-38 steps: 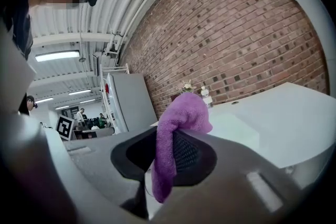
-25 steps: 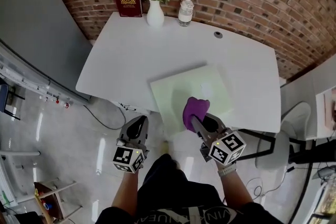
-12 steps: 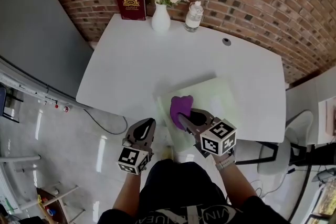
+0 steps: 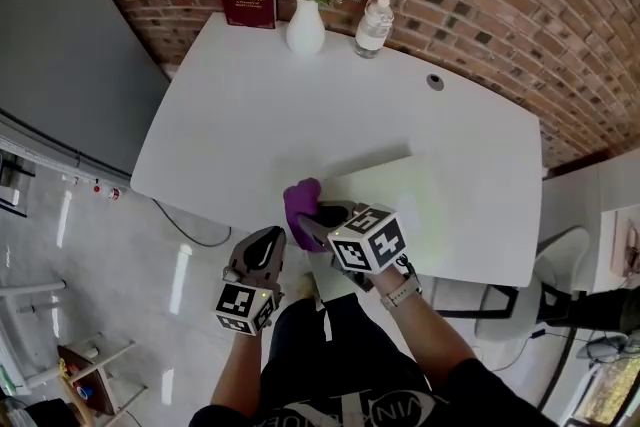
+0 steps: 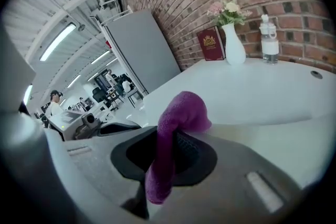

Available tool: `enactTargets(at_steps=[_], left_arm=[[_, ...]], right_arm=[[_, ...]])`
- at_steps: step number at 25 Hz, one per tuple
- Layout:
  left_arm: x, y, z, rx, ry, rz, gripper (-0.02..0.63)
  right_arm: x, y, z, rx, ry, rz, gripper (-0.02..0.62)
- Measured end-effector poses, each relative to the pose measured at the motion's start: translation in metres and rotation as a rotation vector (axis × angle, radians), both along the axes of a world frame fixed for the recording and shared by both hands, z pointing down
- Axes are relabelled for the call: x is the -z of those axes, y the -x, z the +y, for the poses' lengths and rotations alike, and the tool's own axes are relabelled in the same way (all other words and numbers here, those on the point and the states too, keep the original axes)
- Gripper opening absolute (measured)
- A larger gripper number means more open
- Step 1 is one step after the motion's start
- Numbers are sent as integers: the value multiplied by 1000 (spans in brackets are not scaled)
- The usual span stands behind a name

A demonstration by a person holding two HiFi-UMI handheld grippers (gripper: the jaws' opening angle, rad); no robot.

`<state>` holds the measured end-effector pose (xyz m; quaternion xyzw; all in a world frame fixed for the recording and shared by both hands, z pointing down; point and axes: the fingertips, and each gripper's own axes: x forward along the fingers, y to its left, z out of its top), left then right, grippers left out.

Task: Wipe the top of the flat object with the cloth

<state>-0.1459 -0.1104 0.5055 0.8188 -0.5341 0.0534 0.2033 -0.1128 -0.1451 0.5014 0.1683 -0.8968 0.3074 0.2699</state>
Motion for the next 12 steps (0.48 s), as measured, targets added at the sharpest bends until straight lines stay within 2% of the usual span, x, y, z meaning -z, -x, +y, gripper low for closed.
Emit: enactTargets(at_steps=[4, 12], left_arm=[[-4, -5, 1, 39, 15, 1, 20], [-10, -11, -2, 89, 34, -10, 21]], right_arm=[[-8, -5, -7, 40, 29, 37, 61], [-12, -53, -34, 2, 20, 77, 61]])
